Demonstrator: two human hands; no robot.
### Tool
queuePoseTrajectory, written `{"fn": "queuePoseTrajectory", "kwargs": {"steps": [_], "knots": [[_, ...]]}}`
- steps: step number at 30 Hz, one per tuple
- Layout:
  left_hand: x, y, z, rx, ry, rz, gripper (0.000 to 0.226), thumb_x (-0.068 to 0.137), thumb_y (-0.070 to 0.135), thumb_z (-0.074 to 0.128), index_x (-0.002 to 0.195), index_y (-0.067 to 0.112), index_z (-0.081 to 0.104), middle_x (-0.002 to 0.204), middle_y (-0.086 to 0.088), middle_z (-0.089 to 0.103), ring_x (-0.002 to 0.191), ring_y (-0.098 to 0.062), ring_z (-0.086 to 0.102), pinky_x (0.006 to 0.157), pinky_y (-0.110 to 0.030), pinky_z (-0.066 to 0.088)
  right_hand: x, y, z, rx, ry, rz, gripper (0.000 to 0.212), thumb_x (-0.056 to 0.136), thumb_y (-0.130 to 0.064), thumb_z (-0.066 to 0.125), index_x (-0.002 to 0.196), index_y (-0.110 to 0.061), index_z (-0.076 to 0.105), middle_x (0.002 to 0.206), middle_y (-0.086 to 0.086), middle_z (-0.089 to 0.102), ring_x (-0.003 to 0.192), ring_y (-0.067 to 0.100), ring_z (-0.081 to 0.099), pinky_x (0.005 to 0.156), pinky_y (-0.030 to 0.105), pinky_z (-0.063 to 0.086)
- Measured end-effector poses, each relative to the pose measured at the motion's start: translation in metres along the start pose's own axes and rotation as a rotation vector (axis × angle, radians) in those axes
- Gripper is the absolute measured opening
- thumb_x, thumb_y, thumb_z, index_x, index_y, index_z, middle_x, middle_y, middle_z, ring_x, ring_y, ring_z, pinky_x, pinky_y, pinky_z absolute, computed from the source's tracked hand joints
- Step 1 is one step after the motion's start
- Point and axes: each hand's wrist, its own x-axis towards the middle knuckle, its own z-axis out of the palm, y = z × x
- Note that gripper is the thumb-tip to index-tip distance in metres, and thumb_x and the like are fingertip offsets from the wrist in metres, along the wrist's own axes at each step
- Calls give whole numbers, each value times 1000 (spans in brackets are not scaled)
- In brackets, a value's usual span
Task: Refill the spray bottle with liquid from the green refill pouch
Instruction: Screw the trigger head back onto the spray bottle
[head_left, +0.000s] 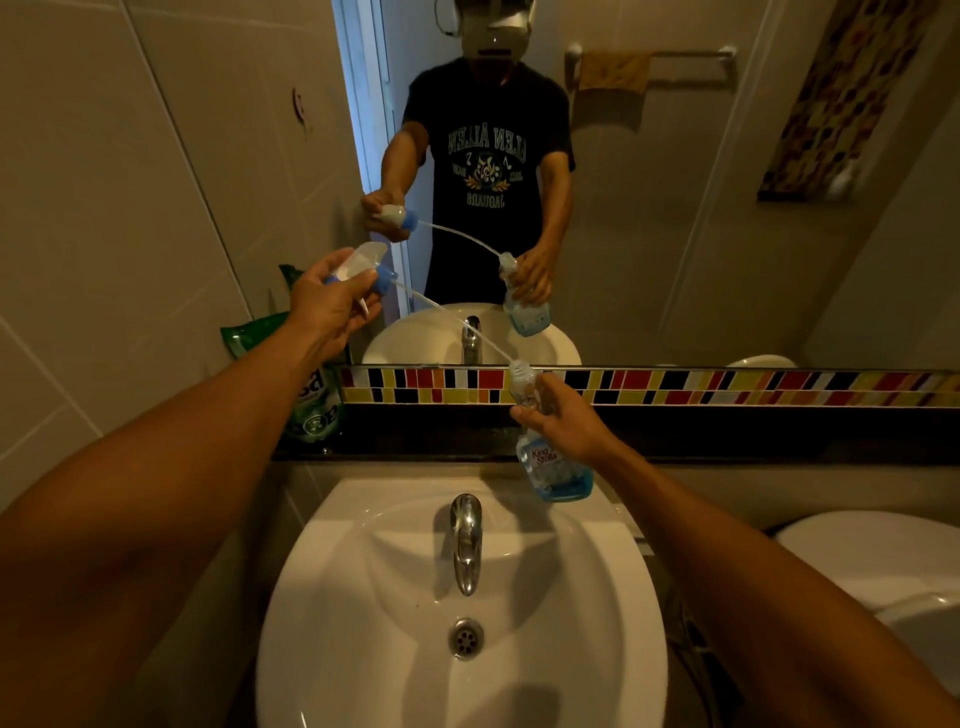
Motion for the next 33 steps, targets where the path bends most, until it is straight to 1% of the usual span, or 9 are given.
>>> {"fn": "queuePoseTrajectory", "kwargs": {"steps": [4, 8, 11, 13, 16, 21, 27, 30, 33], "knots": [[-15, 1, 25, 14, -189, 42, 41, 89, 0, 68, 121, 22, 59, 118, -8, 63, 97, -23, 70, 85, -40, 58, 4, -9, 3, 12, -25, -9, 48, 97, -36, 71, 139, -26, 52, 127, -4, 64, 110, 14, 64, 82, 28, 53], [-28, -12, 52, 120, -289, 73, 44, 86, 2, 73, 118, 29, 63, 136, -14, 56, 103, -32, 68, 77, -38, 62, 9, -24, 8, 32, -38, -34, 33, 97, -38, 70, 125, -30, 53, 120, -4, 66, 106, 14, 67, 86, 35, 56], [-38, -25, 68, 183, -339, 99, 44, 86, 0, 71, 116, 32, 64, 127, -10, 58, 98, -27, 65, 73, -32, 59, 12, -34, 11, 58, -23, -60, 30, 96, -40, 71, 120, -31, 56, 118, -3, 70, 106, 17, 69, 91, 41, 58], [-43, -31, 74, 227, -370, 109, 45, 87, -1, 69, 121, 28, 63, 117, -4, 60, 97, -23, 63, 71, -28, 58, 13, -41, 12, 84, -15, -79, 31, 97, -38, 71, 123, -27, 57, 115, -3, 71, 103, 13, 70, 85, 34, 57], [-47, -38, 76, 265, -409, 128, 48, 87, -1, 69, 127, 24, 63, 119, -4, 59, 102, -20, 62, 66, -20, 55, 12, -53, 12, 134, -15, -103, 32, 99, -31, 69, 126, -21, 57, 112, -4, 70, 99, 9, 69, 78, 24, 53], [-53, -40, 75, 263, -417, 145, 49, 87, -4, 67, 127, 24, 63, 122, -7, 58, 100, -17, 62, 65, -17, 54, 10, -58, 9, 142, -17, -120, 35, 98, -29, 71, 129, -21, 57, 113, -4, 70, 99, 8, 69, 76, 19, 53], [-55, -40, 74, 254, -451, 121, 48, 88, -3, 65, 127, 24, 61, 126, -11, 57, 101, -19, 62, 65, -18, 54, 9, -65, 8, 162, -37, -118, 32, 97, -27, 72, 126, -21, 57, 109, -4, 71, 97, 12, 71, 80, 26, 56], [-58, -43, 76, 203, -414, 109, 48, 87, 1, 68, 131, 20, 59, 118, -6, 60, 98, -18, 63, 63, -18, 55, 8, -68, 9, 169, -42, -112, 33, 97, -27, 72, 125, -19, 57, 111, 1, 72, 99, 18, 72, 85, 34, 59], [-62, -47, 78, 202, -378, 178, 52, 81, 6, 79, 128, 16, 56, 113, -3, 61, 93, -13, 63, 62, -16, 53, 5, -70, 11, 161, -54, -122, 30, 98, -25, 71, 124, -21, 56, 108, -4, 70, 96, 12, 70, 81, 28, 57]]}}
